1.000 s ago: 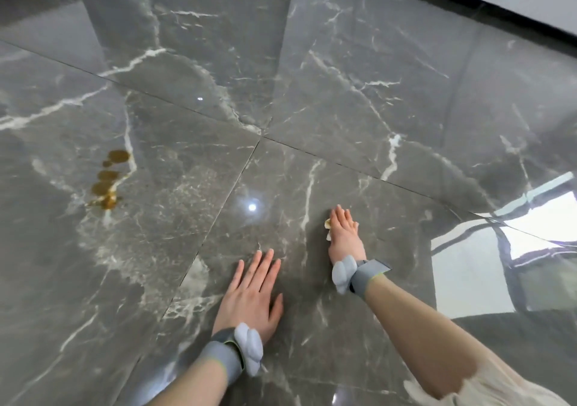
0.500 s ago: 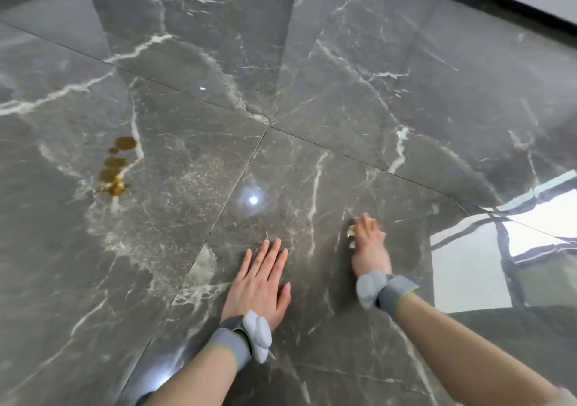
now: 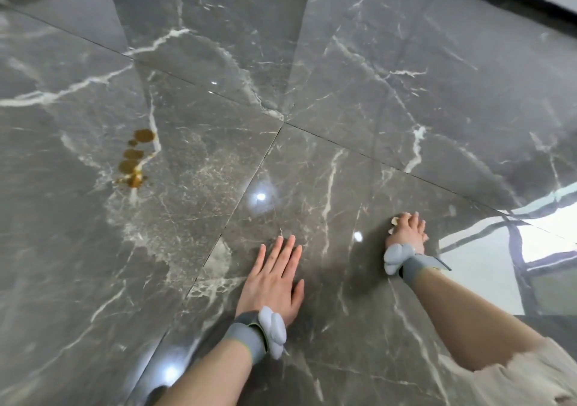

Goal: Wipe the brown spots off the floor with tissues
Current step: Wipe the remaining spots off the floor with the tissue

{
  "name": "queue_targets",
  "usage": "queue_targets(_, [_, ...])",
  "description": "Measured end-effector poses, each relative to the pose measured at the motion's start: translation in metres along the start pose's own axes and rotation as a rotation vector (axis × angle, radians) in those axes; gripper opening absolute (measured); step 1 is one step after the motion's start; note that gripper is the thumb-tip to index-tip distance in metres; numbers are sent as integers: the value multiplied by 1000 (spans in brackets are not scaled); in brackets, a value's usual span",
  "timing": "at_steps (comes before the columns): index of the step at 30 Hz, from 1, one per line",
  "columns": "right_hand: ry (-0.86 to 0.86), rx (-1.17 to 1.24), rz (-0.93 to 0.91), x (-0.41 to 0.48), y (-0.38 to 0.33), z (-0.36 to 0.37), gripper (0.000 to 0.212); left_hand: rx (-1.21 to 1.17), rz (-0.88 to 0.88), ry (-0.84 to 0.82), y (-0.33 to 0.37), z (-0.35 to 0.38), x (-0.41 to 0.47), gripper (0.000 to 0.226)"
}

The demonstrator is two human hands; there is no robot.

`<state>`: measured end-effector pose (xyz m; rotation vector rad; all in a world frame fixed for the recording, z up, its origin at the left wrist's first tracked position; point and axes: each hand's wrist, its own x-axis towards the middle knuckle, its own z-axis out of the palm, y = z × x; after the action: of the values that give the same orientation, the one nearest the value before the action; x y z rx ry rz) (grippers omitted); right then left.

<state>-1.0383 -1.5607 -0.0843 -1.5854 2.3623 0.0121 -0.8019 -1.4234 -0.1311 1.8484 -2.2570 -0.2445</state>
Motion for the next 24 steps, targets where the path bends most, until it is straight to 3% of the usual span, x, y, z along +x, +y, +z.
queue_targets(3, [13, -4, -364, -21, -60, 19, 68, -21, -10, 28, -1, 1, -1, 67])
queue_targets(6, [-104, -13, -756, -74, -106, 46, 60, -62, -18, 70, -2, 0, -1, 74])
queue_targets(10, [-205, -40, -1090, -96, -93, 58, 56, -125, -13, 123, -18, -14, -6, 71])
queue_targets(12, [-119, 7, -981, -75, -67, 49, 59, -12, -57, 132, -54, -29, -18, 68])
queue_targets(16, [65, 25, -304, -34, -12, 24, 51, 100, -391, 204, -160, -62, -63, 70])
queue_targets(18, [58, 44, -113, -26, -9, 17, 51, 105, -603, 226, -206, -80, -94, 72])
queue_targets(21, [33, 21, -106, -28, -44, 24, 53, 115, -919, 106, -261, -98, -142, 61])
queue_targets(24, [25, -29, -293, -47, -97, 40, 53, 119, -1010, -36, -282, -101, -161, 69])
